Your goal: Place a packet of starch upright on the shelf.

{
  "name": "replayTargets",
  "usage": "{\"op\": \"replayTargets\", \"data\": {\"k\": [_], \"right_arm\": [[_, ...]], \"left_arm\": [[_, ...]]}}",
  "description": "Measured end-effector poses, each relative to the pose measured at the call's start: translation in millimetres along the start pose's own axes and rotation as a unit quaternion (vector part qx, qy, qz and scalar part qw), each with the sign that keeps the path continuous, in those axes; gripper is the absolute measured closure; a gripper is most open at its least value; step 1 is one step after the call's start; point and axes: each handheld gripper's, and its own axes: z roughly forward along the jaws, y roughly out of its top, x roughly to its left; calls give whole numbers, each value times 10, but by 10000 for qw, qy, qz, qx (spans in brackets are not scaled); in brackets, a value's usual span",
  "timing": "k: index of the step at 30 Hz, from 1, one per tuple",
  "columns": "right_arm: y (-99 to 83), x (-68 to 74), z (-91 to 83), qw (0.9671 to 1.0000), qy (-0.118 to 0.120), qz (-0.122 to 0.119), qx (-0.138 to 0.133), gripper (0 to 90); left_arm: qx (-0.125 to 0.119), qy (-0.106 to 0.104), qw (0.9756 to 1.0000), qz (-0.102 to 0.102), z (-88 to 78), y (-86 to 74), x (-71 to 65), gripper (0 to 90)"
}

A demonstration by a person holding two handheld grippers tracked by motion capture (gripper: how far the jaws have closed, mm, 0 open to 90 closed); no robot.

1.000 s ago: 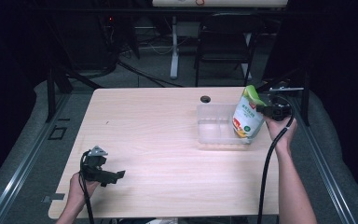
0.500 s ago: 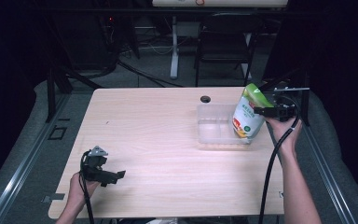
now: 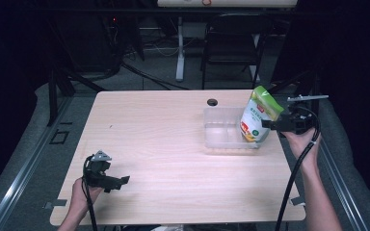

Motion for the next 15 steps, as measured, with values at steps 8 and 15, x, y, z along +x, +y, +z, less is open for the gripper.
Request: {"op": "replayTargets", "data": {"k": [8, 15], "right_arm": [[-212, 223, -178, 9990, 381, -219, 71, 12], [-477, 425, -194, 9973, 637, -343, 96, 8]], "left_arm": [[7, 3, 10000, -7, 9, 2, -7, 2], [1, 16, 10000, -5, 5, 0, -7, 2]]}}
